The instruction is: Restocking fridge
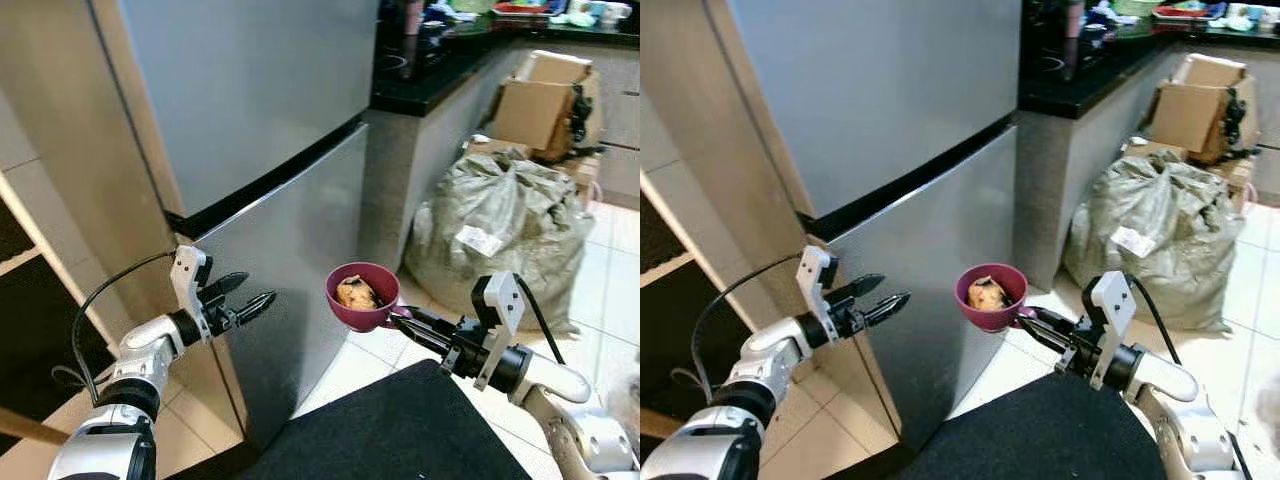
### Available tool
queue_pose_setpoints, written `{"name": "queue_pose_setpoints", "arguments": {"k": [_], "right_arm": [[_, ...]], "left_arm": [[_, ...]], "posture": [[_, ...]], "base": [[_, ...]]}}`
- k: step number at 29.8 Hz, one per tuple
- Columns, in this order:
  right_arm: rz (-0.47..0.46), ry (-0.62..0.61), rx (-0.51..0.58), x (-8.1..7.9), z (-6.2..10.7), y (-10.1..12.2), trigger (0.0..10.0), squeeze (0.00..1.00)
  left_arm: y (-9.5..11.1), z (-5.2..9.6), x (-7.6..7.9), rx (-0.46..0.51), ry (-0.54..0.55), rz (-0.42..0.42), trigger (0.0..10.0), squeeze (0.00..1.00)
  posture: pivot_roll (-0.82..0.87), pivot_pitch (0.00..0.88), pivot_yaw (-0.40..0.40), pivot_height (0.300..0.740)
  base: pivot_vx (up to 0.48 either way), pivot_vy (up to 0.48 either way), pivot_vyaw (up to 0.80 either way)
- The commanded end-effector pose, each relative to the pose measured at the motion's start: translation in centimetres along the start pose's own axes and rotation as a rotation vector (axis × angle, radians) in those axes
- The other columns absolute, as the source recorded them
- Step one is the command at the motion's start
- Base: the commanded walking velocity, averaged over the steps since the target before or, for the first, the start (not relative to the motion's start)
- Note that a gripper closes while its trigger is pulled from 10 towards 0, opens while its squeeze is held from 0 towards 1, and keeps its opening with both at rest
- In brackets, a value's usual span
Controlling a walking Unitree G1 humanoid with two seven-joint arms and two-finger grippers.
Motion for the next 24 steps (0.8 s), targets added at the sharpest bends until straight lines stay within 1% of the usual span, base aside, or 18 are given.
{"name": "queue_pose_setpoints", "arguments": {"k": [1,5,6,8,9,10,12,13,14,15,17,18,20,22,23,24], "right_arm": [[0.021,0.009,0.030,-0.1,-0.2,0.8,10.0,0.00],[0.020,0.010,0.029,-0.2,-0.2,0.8,10.0,0.00],[0.020,0.010,0.028,-0.2,-0.2,0.8,10.0,0.00],[0.018,0.011,0.025,-0.3,-0.1,0.8,10.0,0.00],[0.016,0.013,0.023,-0.3,-0.1,0.7,10.0,0.00],[0.016,0.013,0.023,-0.3,-0.1,0.7,10.0,0.00],[0.014,0.017,0.021,-0.4,-0.1,0.7,10.0,0.00],[0.014,0.017,0.021,-0.4,-0.1,0.7,10.0,0.00],[0.012,0.020,0.020,-0.5,-0.2,0.6,10.0,0.00],[0.010,0.025,0.021,-0.6,-0.2,0.6,10.0,0.00],[0.010,0.025,0.021,-0.6,-0.2,0.6,10.0,0.00],[0.008,0.030,0.022,-0.7,-0.3,0.6,10.0,0.00],[0.005,0.040,0.024,-0.9,-0.5,0.6,10.0,0.00],[0.003,0.048,0.024,-1.0,-0.6,0.6,10.0,0.00],[0.003,0.048,0.024,-1.0,-0.6,0.6,10.0,0.00],[0.004,0.054,0.023,-1.1,-0.7,0.5,10.0,0.00]], "left_arm": [[1.0,0.2,-0.8,0.029,0.053,-0.022,10.0,0.00],[1.4,0.7,-1.2,0.044,0.065,-0.016,10.0,0.00],[1.5,1.0,-1.4,0.039,0.063,-0.012,10.0,0.00],[0.7,1.9,-1.5,-0.024,0.036,-0.010,10.0,0.00],[-0.1,2.4,-1.7,-0.084,0.028,-0.011,10.0,0.00],[-0.1,2.4,-1.7,-0.084,0.028,-0.011,10.0,0.00],[-1.8,3.6,-2.2,-0.204,0.047,-0.043,10.0,0.00],[-1.8,3.6,-2.2,-0.204,0.047,-0.043,10.0,0.00],[-2.6,4.3,-2.7,-0.263,0.083,-0.055,10.0,0.00],[-2.8,5.0,-3.5,-0.281,0.142,-0.062,10.0,0.00],[-2.8,5.0,-3.5,-0.281,0.142,-0.062,10.0,0.00],[-2.5,5.6,-4.4,-0.272,0.203,-0.065,10.0,0.00],[-1.3,6.7,-5.6,-0.219,0.288,-0.070,10.0,0.00],[-0.2,7.3,-6.3,-0.179,0.330,-0.081,10.0,0.00],[-0.2,7.3,-6.3,-0.179,0.330,-0.081,10.0,0.00],[0.4,7.6,-6.6,-0.156,0.352,-0.089,10.0,0.00]], "posture": [[-0.16,0.000,0.042,0.740],[-0.16,0.000,0.042,0.740],[-0.16,0.000,0.041,0.740],[-0.16,0.000,0.040,0.740],[-0.16,0.000,0.038,0.740],[-0.16,0.000,0.038,0.740],[-0.15,0.000,0.036,0.740],[-0.15,0.000,0.036,0.740],[-0.15,0.000,0.035,0.740],[-0.15,0.000,0.035,0.740],[-0.15,0.000,0.035,0.740],[-0.14,0.000,0.035,0.740],[-0.14,0.000,0.029,0.740],[-0.14,0.000,0.027,0.740],[-0.14,0.000,0.027,0.740],[-0.14,0.000,0.026,0.740]], "base": [[0.000,0.000,0.00],[0.000,0.000,0.00],[0.000,0.000,0.00],[0.000,0.000,0.00],[0.000,0.000,0.00],[0.000,0.000,0.00],[0.000,0.000,0.00],[0.000,0.000,0.00],[0.000,0.000,0.00],[0.000,0.000,0.00],[0.000,0.000,0.00],[0.000,0.000,0.00],[0.000,0.000,0.00],[0.000,0.000,0.00],[0.000,0.000,0.00],[0.000,0.000,0.00]]}}
Point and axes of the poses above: a point about 5 cm out from each wrist's last joint towards the gripper, its own z axis pointing back from the gripper into the wrist, its own y axis along the axis of the wrist's last joint, x = y × z, the point moved 4 cm from there along -z, pointing out of the wrist towards the gripper, and after that the axes turned 15 degrees about z, right-handed, at the moved point
